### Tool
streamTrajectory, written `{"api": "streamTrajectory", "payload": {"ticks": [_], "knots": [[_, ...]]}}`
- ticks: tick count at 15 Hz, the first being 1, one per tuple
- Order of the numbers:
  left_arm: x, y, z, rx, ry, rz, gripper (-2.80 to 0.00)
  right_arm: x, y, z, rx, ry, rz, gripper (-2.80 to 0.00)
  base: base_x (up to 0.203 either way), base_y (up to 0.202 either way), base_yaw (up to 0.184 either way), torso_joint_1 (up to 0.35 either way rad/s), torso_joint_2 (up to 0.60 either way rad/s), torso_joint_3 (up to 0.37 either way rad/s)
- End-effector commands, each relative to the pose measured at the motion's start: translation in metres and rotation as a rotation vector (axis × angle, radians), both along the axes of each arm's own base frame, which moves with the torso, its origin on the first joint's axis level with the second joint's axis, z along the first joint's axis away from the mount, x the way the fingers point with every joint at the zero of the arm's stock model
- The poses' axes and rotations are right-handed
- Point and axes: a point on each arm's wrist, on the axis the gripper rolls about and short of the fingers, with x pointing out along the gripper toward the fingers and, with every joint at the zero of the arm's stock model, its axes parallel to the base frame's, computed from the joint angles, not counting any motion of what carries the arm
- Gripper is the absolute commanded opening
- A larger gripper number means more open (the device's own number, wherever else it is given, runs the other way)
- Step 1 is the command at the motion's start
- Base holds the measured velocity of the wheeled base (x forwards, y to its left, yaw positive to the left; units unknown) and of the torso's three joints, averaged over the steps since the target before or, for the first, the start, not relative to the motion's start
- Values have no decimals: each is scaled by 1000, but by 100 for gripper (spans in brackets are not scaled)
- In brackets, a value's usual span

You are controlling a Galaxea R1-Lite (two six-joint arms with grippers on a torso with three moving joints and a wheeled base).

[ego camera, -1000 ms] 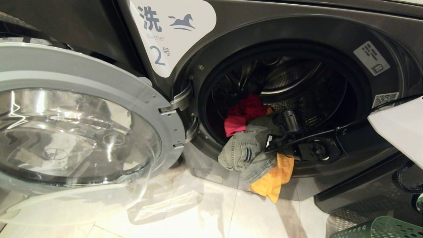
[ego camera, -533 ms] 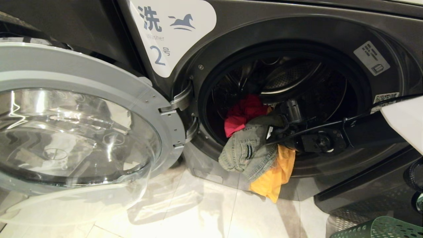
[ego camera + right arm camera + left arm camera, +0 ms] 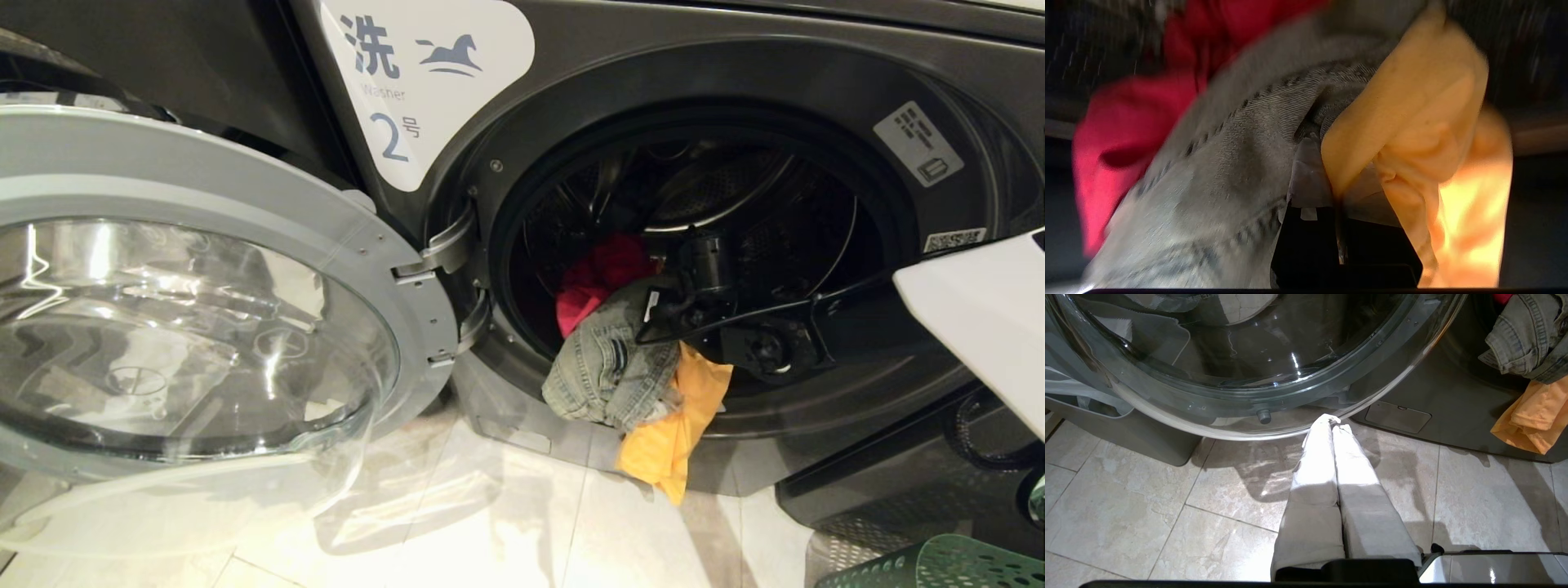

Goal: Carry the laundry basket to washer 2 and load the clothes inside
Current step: Place the clothes into the washing machine

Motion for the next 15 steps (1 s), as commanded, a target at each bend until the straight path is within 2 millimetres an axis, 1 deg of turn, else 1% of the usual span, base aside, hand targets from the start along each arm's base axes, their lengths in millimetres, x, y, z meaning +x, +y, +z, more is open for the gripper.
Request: {"api": "streamTrajectory", "payload": {"ticks": [1, 2, 3, 6, 7, 8, 9, 10, 11, 13, 14, 15], "knots": [[0, 0, 0, -1, 1, 1, -280, 18, 8, -20, -69, -55, 3, -280, 0, 0, 0, 0, 0, 0], [0, 0, 0, -1, 0, 1, -280, 25, 11, -23, -111, -98, 9, -280, 0, 0, 0, 0, 0, 0], [0, 0, 0, -1, 1, 1, -280, 34, 14, -20, -129, -143, 11, -280, 0, 0, 0, 0, 0, 0], [0, 0, 0, -1, 1, 0, -280, 67, 26, -3, -136, -295, -4, -280, 0, 0, 0, 0, 0, 0], [0, 0, 0, -1, 1, 1, -280, 76, 28, -3, -160, -327, -5, -280, 0, 0, 0, 0, 0, 0], [0, 0, 0, -1, 1, 1, -280, 82, 29, -3, -197, -344, 0, -280, 0, 0, 0, 0, 0, 0], [0, 0, 0, -1, 1, 0, -280, 85, 29, -10, -250, -341, 14, -280, 0, 0, 0, 0, 0, 0], [0, 0, 0, -1, 1, 1, -280, 85, 28, -8, -252, -362, 9, -280, 0, 0, 0, 0, 0, 0], [0, 0, 0, -1, 1, -1, -280, 83, 27, 1, -236, -402, -8, -280, 0, 0, 0, 0, 0, 0], [0, 0, 0, -1, 1, 1, -280, 75, 22, 30, -218, -515, -57, -280, 0, 0, 0, 0, 0, 0], [0, 0, 0, -1, 1, 1, -280, 73, 18, 39, -223, -550, -73, -280, 0, 0, 0, 0, 0, 0], [0, 0, 0, -1, 1, 1, -280, 67, 13, 57, -229, -610, -95, -280, 0, 0, 0, 0, 0, 0]]}}
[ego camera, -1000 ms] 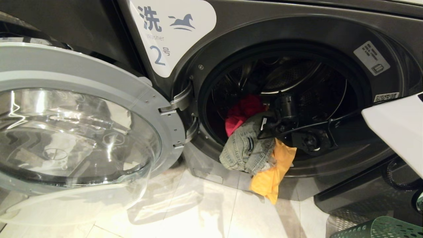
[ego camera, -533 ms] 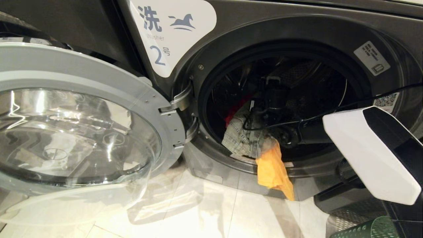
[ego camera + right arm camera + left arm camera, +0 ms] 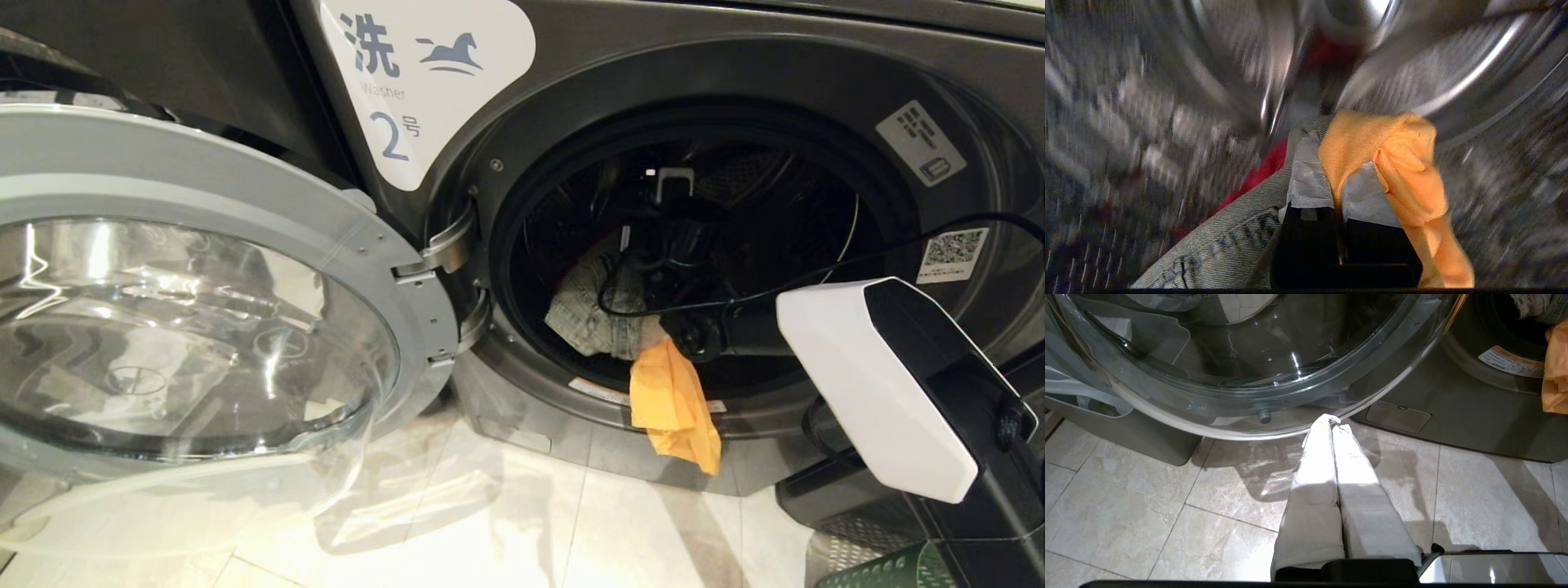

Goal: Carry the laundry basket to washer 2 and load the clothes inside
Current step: Place the clothes into the washing machine

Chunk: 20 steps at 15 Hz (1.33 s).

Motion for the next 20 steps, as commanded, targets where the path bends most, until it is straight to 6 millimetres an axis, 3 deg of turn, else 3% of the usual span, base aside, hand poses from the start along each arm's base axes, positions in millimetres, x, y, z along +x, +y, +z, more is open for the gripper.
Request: {"api": "streamTrajectory", "payload": {"ticks": [1, 3, 5, 6, 9, 11, 16, 20], "knots": [[0, 0, 0, -1, 1, 0, -280, -11, -8, 32, 11, -78, -17, -280, 0, 0, 0, 0, 0, 0], [0, 0, 0, -1, 1, 0, -280, -17, -15, 48, 10, -109, -31, -280, 0, 0, 0, 0, 0, 0], [0, 0, 0, -1, 1, 0, -280, -18, -19, 52, 12, -116, -41, -280, 0, 0, 0, 0, 0, 0], [0, 0, 0, -1, 1, 0, -280, -16, -18, 46, 8, -101, -41, -280, 0, 0, 0, 0, 0, 0], [0, 0, 0, -1, 1, 0, -280, -1, -13, 4, -26, -23, -41, -280, 0, 0, 0, 0, 0, 0], [0, 0, 0, -1, 1, -1, -280, 1, -12, -3, -43, -5, -37, -280, 0, 0, 0, 0, 0, 0], [0, 0, 0, -1, 1, 0, -280, 16, -7, -65, -144, 156, -10, -280, 0, 0, 0, 0, 0, 0], [0, 0, 0, -1, 1, 0, -280, 19, -11, -69, -159, 157, 22, -280, 0, 0, 0, 0, 0, 0]]}}
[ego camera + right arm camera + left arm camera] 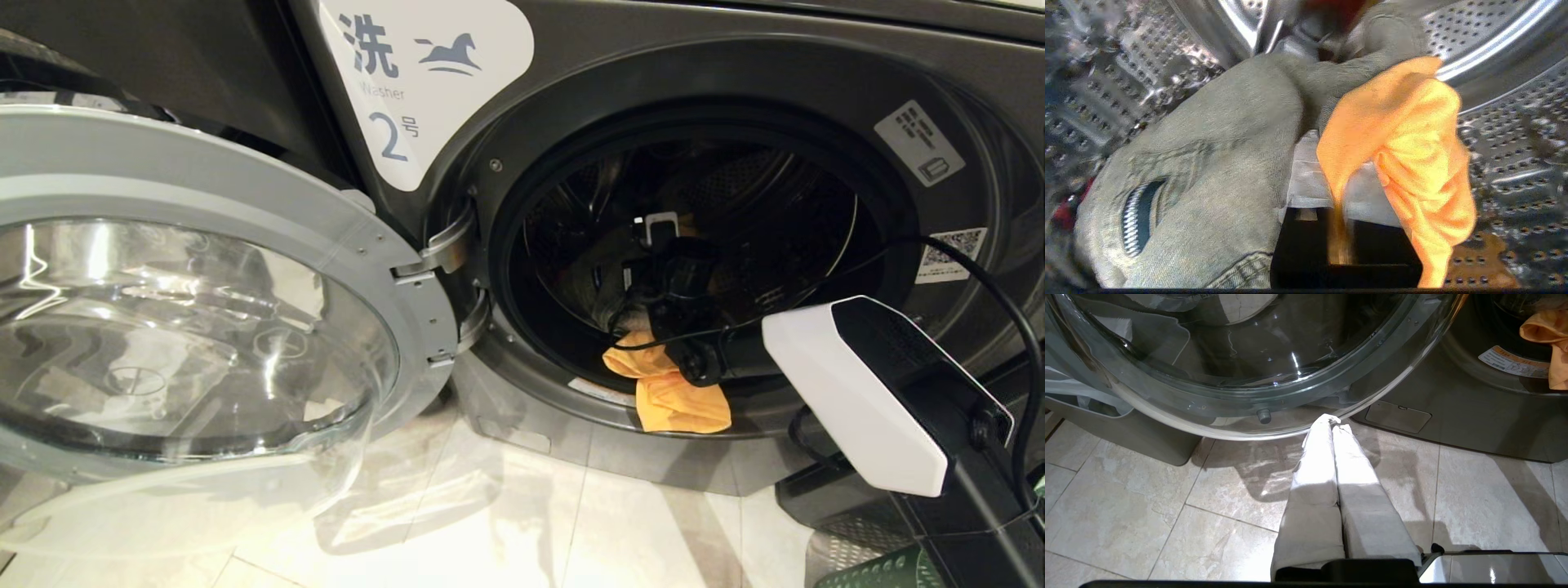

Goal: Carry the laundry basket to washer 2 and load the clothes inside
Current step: Place the clothes into the washing machine

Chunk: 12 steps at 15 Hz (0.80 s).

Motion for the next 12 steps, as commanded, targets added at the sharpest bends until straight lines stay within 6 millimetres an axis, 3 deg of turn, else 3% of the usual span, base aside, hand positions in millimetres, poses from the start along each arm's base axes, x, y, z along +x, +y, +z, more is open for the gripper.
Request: {"api": "streamTrajectory", "payload": {"ticks": [1, 4, 7, 12], "knots": [[0, 0, 0, 0, 1, 0, -280, 0, -1, -3, -5, 9, -8, 0, 0, 0, 0, 0, 0, 0], [0, 0, 0, 0, 1, 0, -280, -6, -10, 22, -6, -30, -20, 0, 0, 0, 0, 0, 0, 0], [0, 0, 0, 0, 1, 0, -280, -38, -16, 61, 4, -6, 11, 0, 0, 0, 0, 0, 0, 0], [0, 0, 0, 0, 1, 0, -280, -106, -9, 69, 128, 339, 94, 0, 0, 0, 0, 0, 0, 0]]}}
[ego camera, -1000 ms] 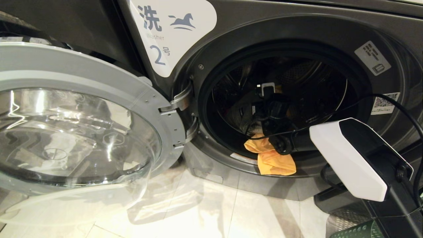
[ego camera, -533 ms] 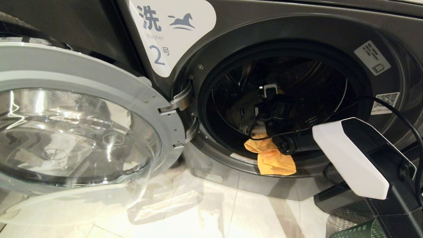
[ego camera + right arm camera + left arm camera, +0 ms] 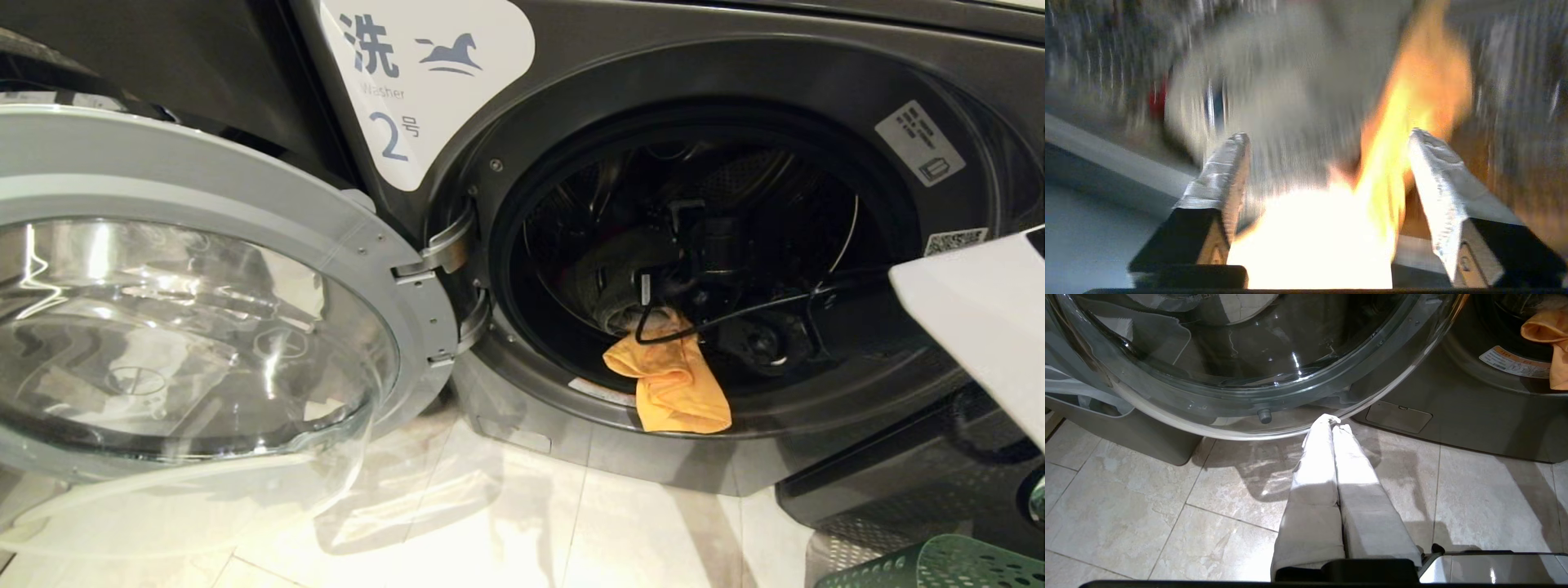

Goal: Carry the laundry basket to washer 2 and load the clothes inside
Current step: Place the clothes into the washing machine

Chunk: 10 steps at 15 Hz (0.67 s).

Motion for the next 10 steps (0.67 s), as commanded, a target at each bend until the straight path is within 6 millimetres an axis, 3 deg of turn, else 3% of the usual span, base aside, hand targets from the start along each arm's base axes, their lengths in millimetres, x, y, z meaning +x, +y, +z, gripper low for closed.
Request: {"api": "streamTrajectory", "payload": {"ticks": [1, 6, 10], "knots": [[0, 0, 0, 0, 1, 0, -280, -26, -2, 21, 44, 27, 9, 0, 0, 0, 0, 0, 0, 0], [0, 0, 0, 0, 1, -1, -280, -70, -6, -16, -9, 199, 69, 0, 0, 0, 0, 0, 0, 0], [0, 0, 0, 0, 0, 0, -280, -77, -7, -45, -36, 309, 88, 0, 0, 0, 0, 0, 0, 0]]}}
